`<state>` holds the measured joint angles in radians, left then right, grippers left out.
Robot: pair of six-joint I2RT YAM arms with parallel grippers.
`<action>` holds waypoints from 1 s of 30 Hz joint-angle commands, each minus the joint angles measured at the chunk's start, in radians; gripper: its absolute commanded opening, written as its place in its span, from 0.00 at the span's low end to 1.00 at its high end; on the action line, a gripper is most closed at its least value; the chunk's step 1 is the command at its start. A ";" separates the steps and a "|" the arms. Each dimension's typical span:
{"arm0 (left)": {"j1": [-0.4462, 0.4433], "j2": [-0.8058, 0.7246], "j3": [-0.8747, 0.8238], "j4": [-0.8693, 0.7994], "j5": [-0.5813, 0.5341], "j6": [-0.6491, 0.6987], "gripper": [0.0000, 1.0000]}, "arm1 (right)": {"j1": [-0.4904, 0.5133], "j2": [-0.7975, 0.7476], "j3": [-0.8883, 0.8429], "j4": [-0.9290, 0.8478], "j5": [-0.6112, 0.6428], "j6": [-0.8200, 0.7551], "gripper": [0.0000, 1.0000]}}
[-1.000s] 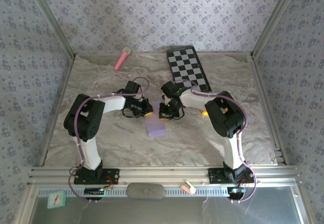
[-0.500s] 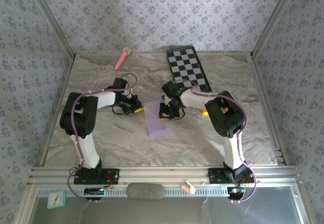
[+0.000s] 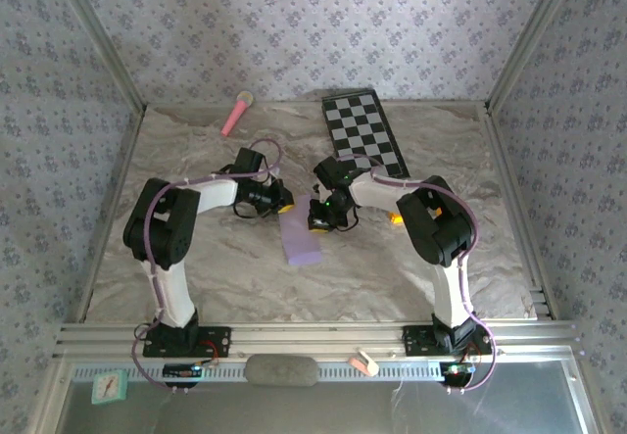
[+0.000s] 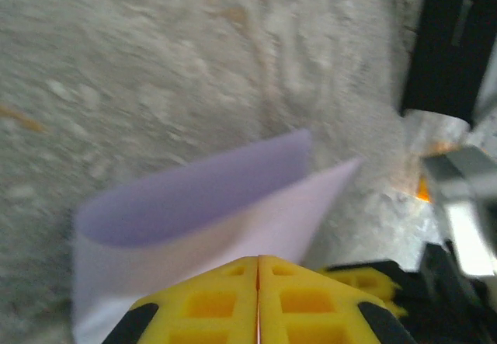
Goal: Fold a paper plane with a square sheet of paper (pick it up from the middle)
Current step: First fold the square sheet of paper in half at the center of the table.
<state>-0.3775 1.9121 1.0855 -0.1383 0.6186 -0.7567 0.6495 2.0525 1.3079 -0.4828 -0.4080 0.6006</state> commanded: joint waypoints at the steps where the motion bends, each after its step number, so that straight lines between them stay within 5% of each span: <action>1: 0.020 0.036 0.048 -0.071 -0.050 0.054 0.09 | -0.004 0.175 -0.106 -0.110 0.235 -0.021 0.09; 9: 0.116 0.111 0.091 -0.161 -0.135 0.160 0.08 | -0.005 0.167 -0.107 -0.105 0.242 -0.019 0.09; 16: 0.161 0.030 0.137 -0.217 -0.147 0.189 0.08 | -0.005 0.164 -0.143 -0.099 0.244 -0.015 0.09; 21: 0.149 -0.075 0.023 -0.063 -0.031 0.050 0.09 | -0.004 0.167 -0.138 -0.099 0.241 -0.017 0.09; 30: 0.000 -0.162 -0.154 0.116 -0.010 -0.147 0.08 | -0.004 0.172 -0.134 -0.100 0.239 -0.016 0.09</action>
<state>-0.3408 1.7485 0.9539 -0.0856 0.5797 -0.8276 0.6476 2.0445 1.2850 -0.4568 -0.4122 0.6006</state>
